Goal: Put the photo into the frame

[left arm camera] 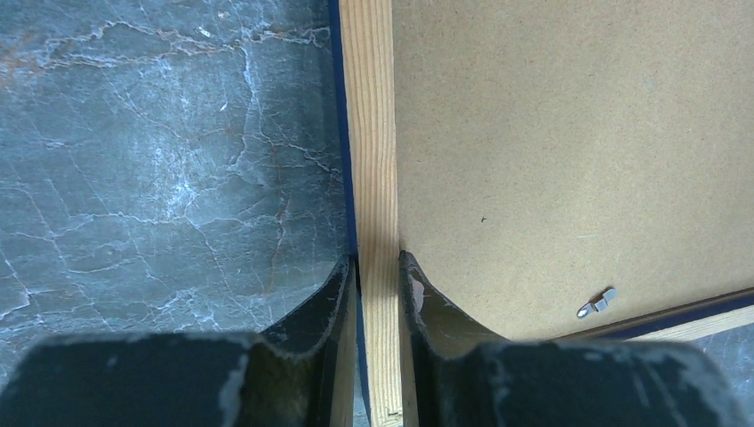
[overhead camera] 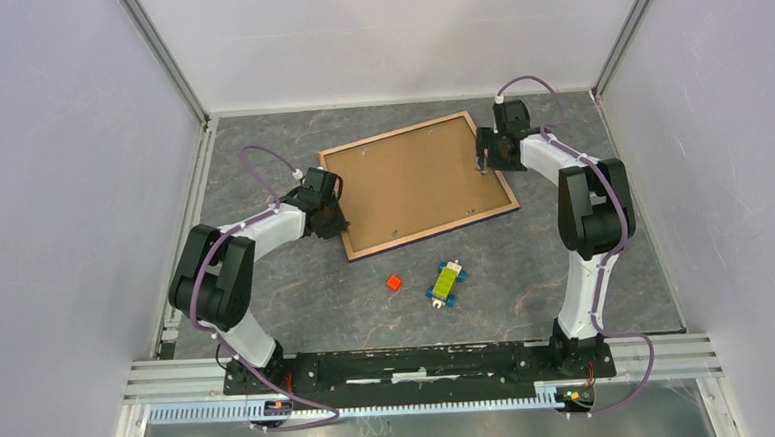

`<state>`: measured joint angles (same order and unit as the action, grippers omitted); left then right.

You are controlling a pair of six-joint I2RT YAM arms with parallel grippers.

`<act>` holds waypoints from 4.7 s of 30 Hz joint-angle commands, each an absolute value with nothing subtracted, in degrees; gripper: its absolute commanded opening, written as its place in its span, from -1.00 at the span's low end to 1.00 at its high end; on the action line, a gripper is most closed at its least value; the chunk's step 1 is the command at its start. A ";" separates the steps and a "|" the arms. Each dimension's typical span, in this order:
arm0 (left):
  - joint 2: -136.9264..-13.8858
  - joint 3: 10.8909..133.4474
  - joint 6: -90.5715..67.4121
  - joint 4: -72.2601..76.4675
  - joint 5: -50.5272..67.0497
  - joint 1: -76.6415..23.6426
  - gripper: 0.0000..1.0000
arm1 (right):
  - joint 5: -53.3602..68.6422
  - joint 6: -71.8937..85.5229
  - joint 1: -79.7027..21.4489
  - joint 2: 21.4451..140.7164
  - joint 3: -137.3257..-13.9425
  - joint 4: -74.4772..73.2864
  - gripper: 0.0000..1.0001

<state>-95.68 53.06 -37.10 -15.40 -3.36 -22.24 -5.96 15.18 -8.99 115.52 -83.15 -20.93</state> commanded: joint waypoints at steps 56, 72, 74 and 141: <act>-96.58 51.87 -39.00 -17.05 -0.26 -22.66 -0.96 | -8.56 5.46 -9.73 114.77 -78.21 -20.57 -0.44; -96.47 51.76 -38.95 -17.04 -0.26 -22.60 -0.96 | -6.53 0.43 -9.18 117.45 -79.34 -15.51 -1.00; -96.48 51.77 -39.01 -17.13 -0.26 -22.61 -0.95 | -6.98 0.46 -9.23 117.55 -78.75 -14.40 -1.00; -97.89 52.47 -38.62 -17.01 2.68 -21.93 -0.96 | 0.70 2.65 -8.64 116.34 -74.65 -6.57 -0.46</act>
